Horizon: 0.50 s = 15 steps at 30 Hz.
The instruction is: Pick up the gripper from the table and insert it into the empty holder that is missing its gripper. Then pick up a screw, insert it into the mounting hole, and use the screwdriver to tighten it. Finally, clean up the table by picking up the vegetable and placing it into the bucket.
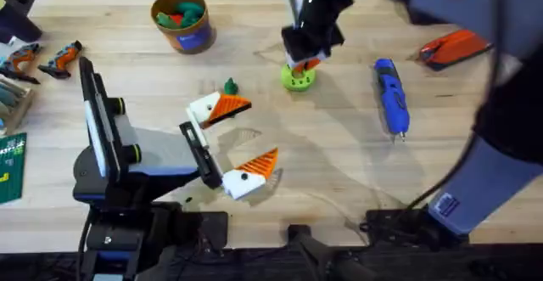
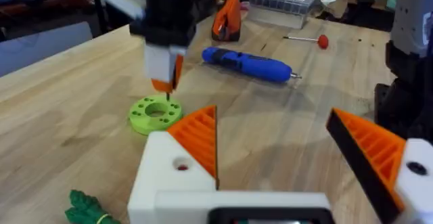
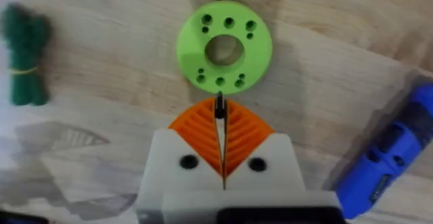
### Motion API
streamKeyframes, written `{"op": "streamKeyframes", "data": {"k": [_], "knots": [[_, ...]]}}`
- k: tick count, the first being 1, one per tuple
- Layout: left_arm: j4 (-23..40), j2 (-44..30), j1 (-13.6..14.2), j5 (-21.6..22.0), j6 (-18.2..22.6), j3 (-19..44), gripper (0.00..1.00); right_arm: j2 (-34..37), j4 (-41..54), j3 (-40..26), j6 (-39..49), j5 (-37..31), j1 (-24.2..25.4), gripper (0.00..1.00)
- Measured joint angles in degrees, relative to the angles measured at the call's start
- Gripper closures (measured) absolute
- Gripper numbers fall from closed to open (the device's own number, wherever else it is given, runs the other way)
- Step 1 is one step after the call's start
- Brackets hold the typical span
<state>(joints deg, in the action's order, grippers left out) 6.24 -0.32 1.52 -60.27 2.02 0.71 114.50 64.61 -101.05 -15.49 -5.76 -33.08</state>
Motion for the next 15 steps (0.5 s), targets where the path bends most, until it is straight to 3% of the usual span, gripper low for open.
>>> {"op": "streamKeyframes", "data": {"k": [8, 15], "knots": [[0.0, 0.0, 0.0, 0.0, 0.0, 0.0, 0.015, -7.7, 5.8, -8.7, 4.4, 0.0, -0.2, 0.995], [0.0, 0.0, 0.0, 0.0, 0.0, 0.0, 0.015, -12.6, 9.3, -10.1, 7.5, 0.1, -0.8, 0.995]]}}
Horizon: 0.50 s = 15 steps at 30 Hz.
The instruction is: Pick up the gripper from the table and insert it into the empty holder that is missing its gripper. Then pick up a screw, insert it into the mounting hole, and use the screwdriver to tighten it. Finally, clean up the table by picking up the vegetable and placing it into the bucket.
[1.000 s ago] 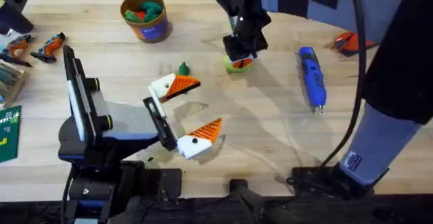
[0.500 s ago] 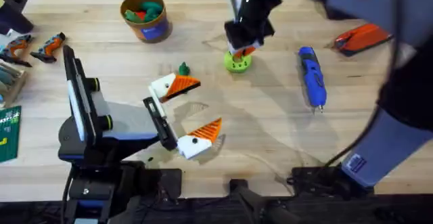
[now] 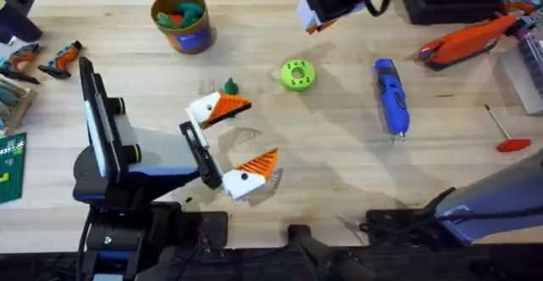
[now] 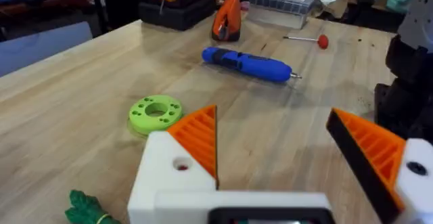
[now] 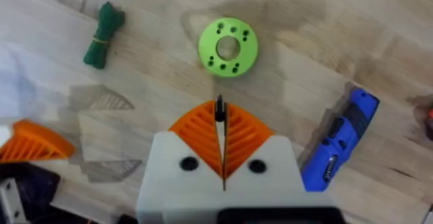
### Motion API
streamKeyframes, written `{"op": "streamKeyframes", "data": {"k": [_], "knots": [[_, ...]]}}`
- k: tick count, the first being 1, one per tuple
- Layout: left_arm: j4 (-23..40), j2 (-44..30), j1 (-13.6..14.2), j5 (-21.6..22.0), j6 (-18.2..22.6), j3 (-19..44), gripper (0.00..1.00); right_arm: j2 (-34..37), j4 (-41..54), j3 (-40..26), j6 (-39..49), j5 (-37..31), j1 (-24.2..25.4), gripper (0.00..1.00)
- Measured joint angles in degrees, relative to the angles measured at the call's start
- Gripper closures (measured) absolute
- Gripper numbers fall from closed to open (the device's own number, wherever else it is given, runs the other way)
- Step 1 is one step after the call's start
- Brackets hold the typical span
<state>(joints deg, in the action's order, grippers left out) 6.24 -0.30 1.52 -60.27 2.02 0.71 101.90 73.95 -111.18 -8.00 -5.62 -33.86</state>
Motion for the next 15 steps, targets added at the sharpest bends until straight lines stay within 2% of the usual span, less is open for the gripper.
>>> {"op": "streamKeyframes", "data": {"k": [7, 15], "knots": [[0.0, 0.0, 0.0, 0.0, 0.0, 0.0, 0.015, -2.6, 0.8, 0.0, 9.2, 7.9, -2.3, 0.995], [0.0, 0.0, 0.0, 0.0, 0.0, 0.0, 0.014, -3.3, 3.9, -1.0, 17.6, 13.6, -8.7, 0.995]]}}
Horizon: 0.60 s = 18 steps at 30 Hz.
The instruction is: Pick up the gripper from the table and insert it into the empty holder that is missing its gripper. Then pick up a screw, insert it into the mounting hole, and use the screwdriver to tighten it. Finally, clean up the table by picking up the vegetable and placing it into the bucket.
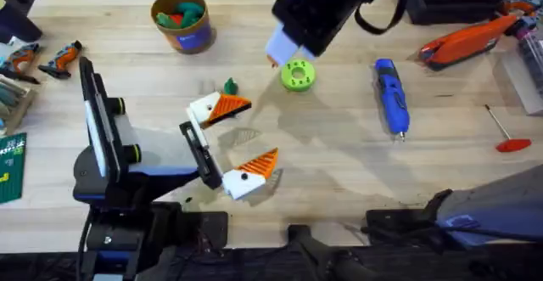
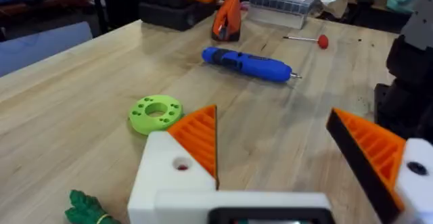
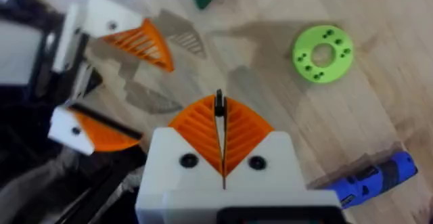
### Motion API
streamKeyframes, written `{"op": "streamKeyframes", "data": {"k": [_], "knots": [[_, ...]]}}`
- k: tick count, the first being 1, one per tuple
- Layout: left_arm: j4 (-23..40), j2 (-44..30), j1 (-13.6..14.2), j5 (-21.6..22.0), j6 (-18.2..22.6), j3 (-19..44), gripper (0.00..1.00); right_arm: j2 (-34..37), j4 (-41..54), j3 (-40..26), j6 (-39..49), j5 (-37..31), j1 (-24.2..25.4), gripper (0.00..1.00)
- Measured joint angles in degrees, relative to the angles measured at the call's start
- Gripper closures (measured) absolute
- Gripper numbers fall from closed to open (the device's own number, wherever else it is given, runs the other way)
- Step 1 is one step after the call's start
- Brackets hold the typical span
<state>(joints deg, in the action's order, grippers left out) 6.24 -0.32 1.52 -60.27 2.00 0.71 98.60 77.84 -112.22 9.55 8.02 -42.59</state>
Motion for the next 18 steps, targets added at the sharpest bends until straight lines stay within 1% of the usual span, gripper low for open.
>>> {"op": "streamKeyframes", "data": {"k": [5, 11, 18], "knots": [[0.0, 0.0, 0.0, 0.0, 0.0, 0.0, 0.014, 0.0, 2.4, -3.5, 2.3, 0.6, -4.1, 0.995], [0.0, 0.0, 0.0, 0.0, 0.0, 0.0, 0.015, 0.3, 4.0, -7.3, 3.6, -2.0, -8.1, 0.995], [0.0, 0.0, 0.0, 0.0, 0.0, 0.0, 0.015, 4.3, 3.8, -12.3, 6.0, -3.5, -12.6, 0.995]]}}
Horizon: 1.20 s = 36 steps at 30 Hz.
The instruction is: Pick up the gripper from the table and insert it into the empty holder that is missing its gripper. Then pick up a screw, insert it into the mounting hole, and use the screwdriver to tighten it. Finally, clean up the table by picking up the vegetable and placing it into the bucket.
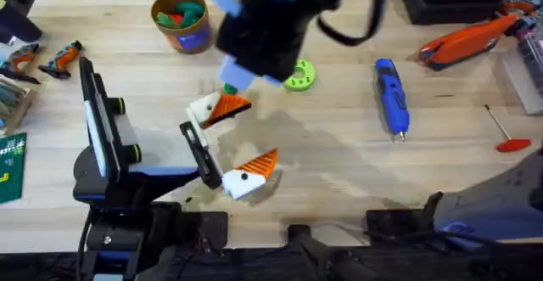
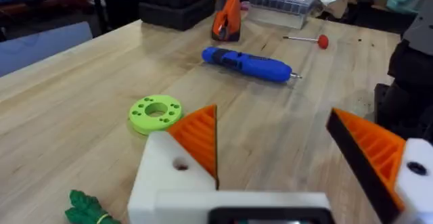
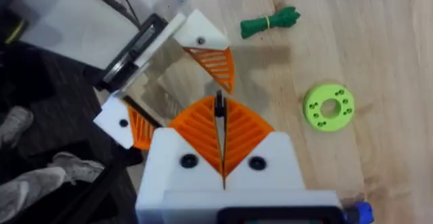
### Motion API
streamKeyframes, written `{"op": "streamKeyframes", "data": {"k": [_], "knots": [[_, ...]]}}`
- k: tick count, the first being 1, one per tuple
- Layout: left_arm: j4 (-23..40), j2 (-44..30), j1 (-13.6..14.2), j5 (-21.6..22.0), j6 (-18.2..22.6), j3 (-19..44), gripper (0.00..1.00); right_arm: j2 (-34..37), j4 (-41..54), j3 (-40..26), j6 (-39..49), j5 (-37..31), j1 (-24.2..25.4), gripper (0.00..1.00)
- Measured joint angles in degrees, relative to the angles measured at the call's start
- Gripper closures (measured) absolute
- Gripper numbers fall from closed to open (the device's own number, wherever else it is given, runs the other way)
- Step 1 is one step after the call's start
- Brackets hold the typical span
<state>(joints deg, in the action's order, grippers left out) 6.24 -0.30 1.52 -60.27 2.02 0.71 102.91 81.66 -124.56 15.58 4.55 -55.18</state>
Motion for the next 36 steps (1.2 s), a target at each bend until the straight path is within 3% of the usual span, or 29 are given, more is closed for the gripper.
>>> {"op": "streamKeyframes", "data": {"k": [8, 36], "knots": [[0.0, 0.0, 0.0, 0.0, 0.0, 0.0, 0.015, 4.0, -2.9, -0.3, 3.5, -2.5, -2.7, 0.995], [0.0, 0.0, 0.0, 0.0, 0.0, 0.0, 0.015, 7.6, -3.9, -0.3, 10.4, -3.2, -4.4, 0.995]]}}
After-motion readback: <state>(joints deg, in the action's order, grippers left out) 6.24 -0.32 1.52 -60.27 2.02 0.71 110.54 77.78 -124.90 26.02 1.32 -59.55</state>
